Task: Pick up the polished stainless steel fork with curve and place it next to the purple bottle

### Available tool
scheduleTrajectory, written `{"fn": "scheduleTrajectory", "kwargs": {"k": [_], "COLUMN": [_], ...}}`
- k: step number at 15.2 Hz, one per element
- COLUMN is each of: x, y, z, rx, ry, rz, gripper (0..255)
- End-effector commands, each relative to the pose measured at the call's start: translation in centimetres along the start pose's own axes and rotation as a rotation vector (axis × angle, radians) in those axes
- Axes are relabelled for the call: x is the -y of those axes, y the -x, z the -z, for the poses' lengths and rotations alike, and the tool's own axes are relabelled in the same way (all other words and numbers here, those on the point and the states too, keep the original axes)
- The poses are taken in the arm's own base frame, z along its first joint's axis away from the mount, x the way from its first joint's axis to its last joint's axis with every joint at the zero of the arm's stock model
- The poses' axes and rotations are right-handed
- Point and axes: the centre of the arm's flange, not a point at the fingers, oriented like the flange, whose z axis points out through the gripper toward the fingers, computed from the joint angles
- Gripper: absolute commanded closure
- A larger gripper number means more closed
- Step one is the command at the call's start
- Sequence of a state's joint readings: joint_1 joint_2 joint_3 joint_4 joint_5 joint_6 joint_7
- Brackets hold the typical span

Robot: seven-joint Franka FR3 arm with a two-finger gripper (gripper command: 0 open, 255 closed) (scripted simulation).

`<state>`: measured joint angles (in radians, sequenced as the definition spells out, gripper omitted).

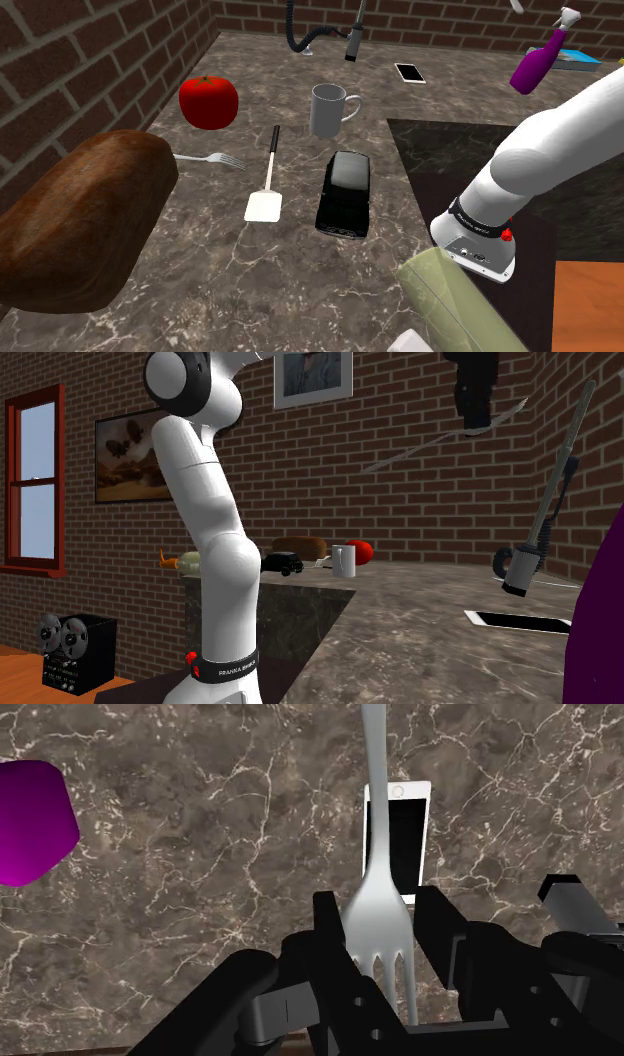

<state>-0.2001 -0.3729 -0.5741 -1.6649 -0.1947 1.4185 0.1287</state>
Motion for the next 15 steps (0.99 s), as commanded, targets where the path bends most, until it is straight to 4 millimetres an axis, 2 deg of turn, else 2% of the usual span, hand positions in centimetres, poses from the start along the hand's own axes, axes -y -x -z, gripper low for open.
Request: {"fn": "scheduleTrajectory", "kwargs": {"k": [1, 14, 15], "x": [-1.6, -12.0, -12.0], "y": [-2.2, -15.8, -15.8], "z": [0.3, -0.4, -0.9], "rx": [-0.001, -0.001, -0.001], "ry": [0.002, 0.002, 0.002], "rz": [0.002, 0.002, 0.002], "gripper": [255, 255, 255]}}
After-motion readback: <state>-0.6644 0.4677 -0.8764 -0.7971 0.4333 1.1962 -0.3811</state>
